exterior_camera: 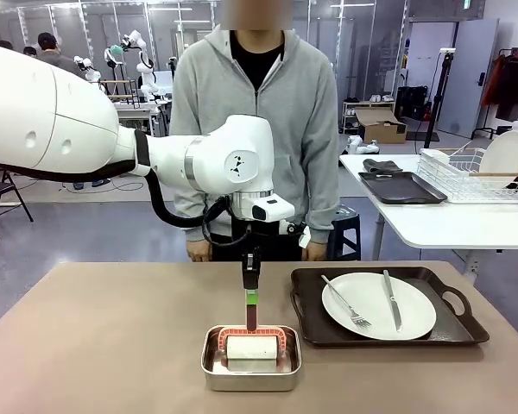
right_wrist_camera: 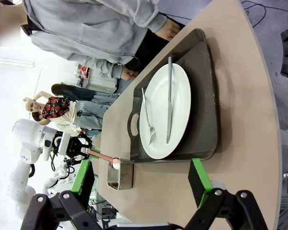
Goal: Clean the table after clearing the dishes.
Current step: Place the Lint Roller back on top of the Airtight Container.
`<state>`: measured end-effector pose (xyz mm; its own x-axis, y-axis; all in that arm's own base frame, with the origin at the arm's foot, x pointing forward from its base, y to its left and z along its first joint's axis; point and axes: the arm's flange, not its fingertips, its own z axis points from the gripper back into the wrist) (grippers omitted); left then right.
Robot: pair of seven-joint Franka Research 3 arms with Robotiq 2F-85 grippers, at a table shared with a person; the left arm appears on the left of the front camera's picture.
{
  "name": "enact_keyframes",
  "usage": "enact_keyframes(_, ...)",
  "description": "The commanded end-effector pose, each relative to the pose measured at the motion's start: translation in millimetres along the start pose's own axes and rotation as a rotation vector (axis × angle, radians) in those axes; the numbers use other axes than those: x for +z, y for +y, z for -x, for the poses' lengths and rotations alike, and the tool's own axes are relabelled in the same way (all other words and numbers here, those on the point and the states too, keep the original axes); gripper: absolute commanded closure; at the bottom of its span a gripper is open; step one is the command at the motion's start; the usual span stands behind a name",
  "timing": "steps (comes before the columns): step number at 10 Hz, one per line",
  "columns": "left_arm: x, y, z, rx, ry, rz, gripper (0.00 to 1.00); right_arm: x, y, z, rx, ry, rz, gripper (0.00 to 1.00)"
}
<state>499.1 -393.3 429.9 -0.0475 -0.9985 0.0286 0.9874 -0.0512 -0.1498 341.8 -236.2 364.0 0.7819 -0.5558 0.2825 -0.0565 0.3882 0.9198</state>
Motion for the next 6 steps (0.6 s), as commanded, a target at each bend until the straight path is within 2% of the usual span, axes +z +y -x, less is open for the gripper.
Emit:
enact_keyframes(1, -10, 23, 13, 0.014, 0.042, -0.097, 0.78, 2, 2, 2, 0.004, 0.004, -0.001, 0.00)
enact_keyframes(3, -12, 22, 11, 0.005, 0.047, -0.087, 0.78, 2, 2, 2, 0.004, 0.004, -0.001, 0.00)
enact_keyframes(4, -10, 21, 11, 0.003, 0.040, -0.086, 0.67, 2, 2, 2, 0.004, 0.004, -0.001, 0.00)
enact_keyframes(5, -5, 20, 11, 0.002, 0.039, -0.091, 0.65, 2, 2, 2, 0.004, 0.004, -0.001, 0.00)
enact_keyframes(6, 2, 18, 11, 0.003, 0.040, -0.099, 0.54, 2, 2, 2, 0.004, 0.004, -0.001, 0.00)
